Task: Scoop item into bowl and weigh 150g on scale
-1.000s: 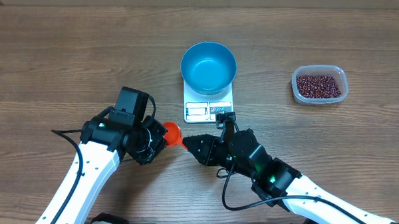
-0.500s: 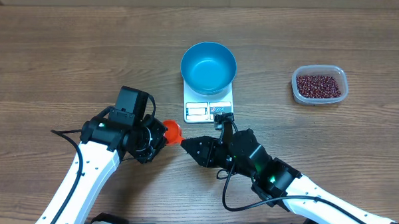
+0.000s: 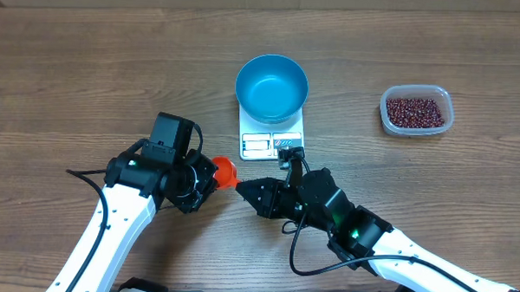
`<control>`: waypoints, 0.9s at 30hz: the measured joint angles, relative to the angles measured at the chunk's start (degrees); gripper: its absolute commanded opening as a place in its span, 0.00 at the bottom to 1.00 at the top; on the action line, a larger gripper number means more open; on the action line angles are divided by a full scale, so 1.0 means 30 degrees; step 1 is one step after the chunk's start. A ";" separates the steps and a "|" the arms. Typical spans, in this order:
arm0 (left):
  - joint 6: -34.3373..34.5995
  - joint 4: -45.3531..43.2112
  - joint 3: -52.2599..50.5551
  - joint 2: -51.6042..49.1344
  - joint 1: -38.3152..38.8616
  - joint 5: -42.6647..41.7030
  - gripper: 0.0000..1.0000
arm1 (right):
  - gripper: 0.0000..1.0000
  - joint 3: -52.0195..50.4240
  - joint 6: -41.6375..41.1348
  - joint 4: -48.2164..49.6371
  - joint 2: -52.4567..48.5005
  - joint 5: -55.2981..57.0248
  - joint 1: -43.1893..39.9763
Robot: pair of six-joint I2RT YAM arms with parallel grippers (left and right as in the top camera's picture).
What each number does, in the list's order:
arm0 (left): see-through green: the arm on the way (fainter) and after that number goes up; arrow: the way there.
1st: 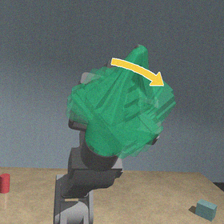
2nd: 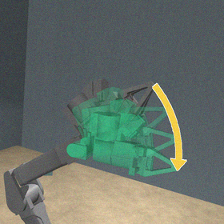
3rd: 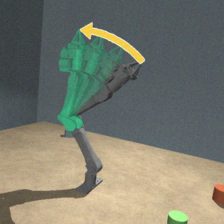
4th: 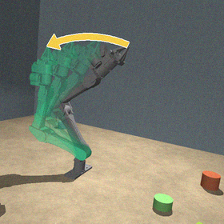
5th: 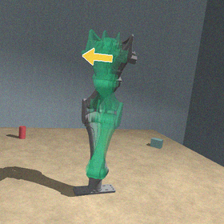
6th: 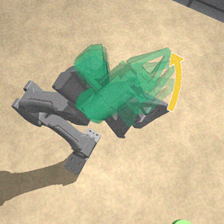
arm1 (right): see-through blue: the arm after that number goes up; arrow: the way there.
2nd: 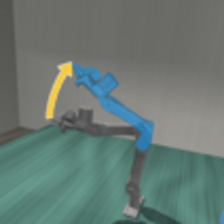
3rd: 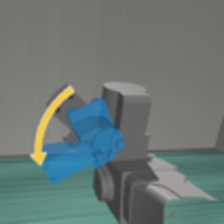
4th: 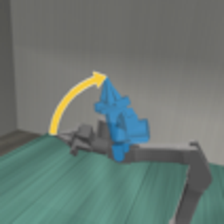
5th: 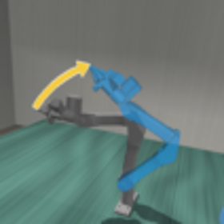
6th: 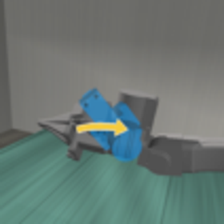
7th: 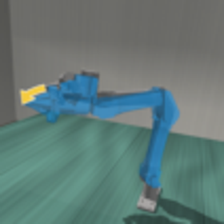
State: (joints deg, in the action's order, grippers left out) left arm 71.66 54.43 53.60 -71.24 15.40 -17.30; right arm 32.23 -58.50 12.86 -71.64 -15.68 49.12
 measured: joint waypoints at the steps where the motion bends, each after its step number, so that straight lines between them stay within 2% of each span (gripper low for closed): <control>1: 0.0000 0.0051 0.0000 0.0000 0.0000 0.0000 0.04 | 0.04 0.0000 0.0015 -0.0022 0.0000 0.0036 0.0000; 4: 0.0029 0.0189 0.0000 0.0000 0.0000 0.0051 0.05 | 0.04 0.0007 0.0321 -0.0233 0.0000 0.0189 0.0007; 6: 0.0066 0.0321 0.0000 0.0000 0.0000 0.0102 0.12 | 0.04 0.0036 0.0787 -0.0466 0.0000 0.0204 0.0000; 10: 0.0102 0.0619 0.0000 0.0000 0.0000 0.0393 0.55 | 0.04 0.0131 0.1734 -0.1173 0.0000 0.0430 -0.0306; 12: 0.0146 0.0670 0.0000 0.0000 0.0000 0.0590 0.68 | 0.04 0.0131 0.2361 -0.1727 0.0051 0.0576 -0.0656; 13: 0.0073 0.0699 0.0000 0.0000 0.0000 0.0678 0.81 | 0.04 0.0131 0.2696 -0.2244 0.0168 0.0648 -0.0860; 14: 0.0036 0.0729 0.0000 0.0000 0.0000 0.0831 0.91 | 0.04 0.0131 0.3031 -0.2885 0.0342 0.0721 -0.1049; 15: 0.0124 0.0743 0.0000 0.0000 0.0000 0.0940 0.93 | 0.04 0.0131 0.3286 -0.3504 0.0546 0.0794 -0.1224; 16: 0.0124 0.0743 0.0007 0.0000 0.0000 0.1064 0.92 | 0.04 0.0131 0.3650 -0.4371 0.0962 0.0933 -0.1508; 17: 0.0138 0.0750 0.0007 0.0000 0.0000 0.1217 0.79 | 0.04 0.0131 0.3847 -0.4896 0.1260 0.0991 -0.1690; 18: 0.0226 0.0750 0.0007 0.0000 0.0000 0.1304 0.47 | 0.04 0.0160 0.4175 -0.6178 0.1872 0.1268 -0.2011; 19: 0.0153 0.0736 0.0000 0.0000 0.0000 0.1392 0.04 | 0.04 0.0153 0.4408 -0.6965 0.2404 0.1428 -0.2266; 24: 0.0080 0.0568 0.0007 0.0000 0.0000 0.1617 0.04 | 0.04 0.0182 0.5166 -1.2684 0.6448 0.3883 -0.3504; 27: 0.0095 -0.0182 0.0000 0.0000 0.0313 0.1792 0.04 | 0.04 0.0182 0.5355 -1.4994 0.9267 0.5763 -0.3672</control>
State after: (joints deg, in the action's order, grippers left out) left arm 71.94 53.89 53.60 -71.24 16.34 -11.92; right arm 32.77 -42.44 -32.12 -43.83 1.61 38.11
